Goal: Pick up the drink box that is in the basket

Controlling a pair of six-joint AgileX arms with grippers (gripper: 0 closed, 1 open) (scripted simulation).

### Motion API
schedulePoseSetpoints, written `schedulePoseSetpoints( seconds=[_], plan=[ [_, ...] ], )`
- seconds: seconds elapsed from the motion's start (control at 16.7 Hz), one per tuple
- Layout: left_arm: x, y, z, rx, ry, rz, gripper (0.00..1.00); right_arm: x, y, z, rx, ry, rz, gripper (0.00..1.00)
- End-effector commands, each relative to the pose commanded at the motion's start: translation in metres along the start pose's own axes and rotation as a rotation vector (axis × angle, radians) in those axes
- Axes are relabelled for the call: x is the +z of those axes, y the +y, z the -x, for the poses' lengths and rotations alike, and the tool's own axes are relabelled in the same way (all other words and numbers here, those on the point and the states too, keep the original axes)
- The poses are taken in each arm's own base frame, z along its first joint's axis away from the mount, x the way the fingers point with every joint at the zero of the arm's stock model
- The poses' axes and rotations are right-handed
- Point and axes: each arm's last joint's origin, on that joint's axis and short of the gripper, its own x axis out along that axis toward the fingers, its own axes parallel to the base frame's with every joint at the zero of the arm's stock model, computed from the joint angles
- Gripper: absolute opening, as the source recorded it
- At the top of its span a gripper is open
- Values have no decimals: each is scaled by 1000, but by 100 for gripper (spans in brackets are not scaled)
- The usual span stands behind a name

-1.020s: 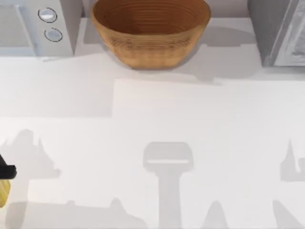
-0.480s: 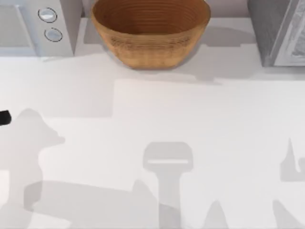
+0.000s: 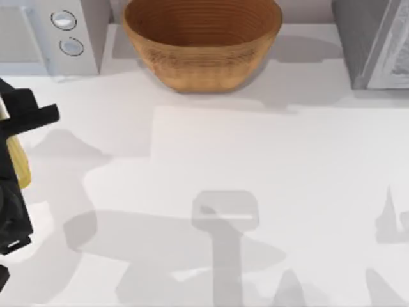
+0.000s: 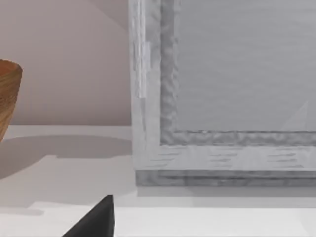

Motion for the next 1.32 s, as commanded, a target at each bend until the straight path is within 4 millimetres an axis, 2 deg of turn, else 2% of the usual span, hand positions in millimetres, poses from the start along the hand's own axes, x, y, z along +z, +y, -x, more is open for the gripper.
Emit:
schedulePoseSetpoints(
  seconds=[0.18, 0.36, 0.78, 1.32],
  plan=[
    [-11, -19, 3, 25, 15, 7, 0, 0, 0, 0, 0, 0, 0, 100],
    [-16, -28, 6, 33, 22, 10, 0, 0, 0, 0, 0, 0, 0, 100],
    [-20, -28, 2, 37, 18, 16, 0, 0, 0, 0, 0, 0, 0, 100],
    [-51, -29, -19, 39, 18, 13, 0, 0, 0, 0, 0, 0, 0, 100]
  ],
)
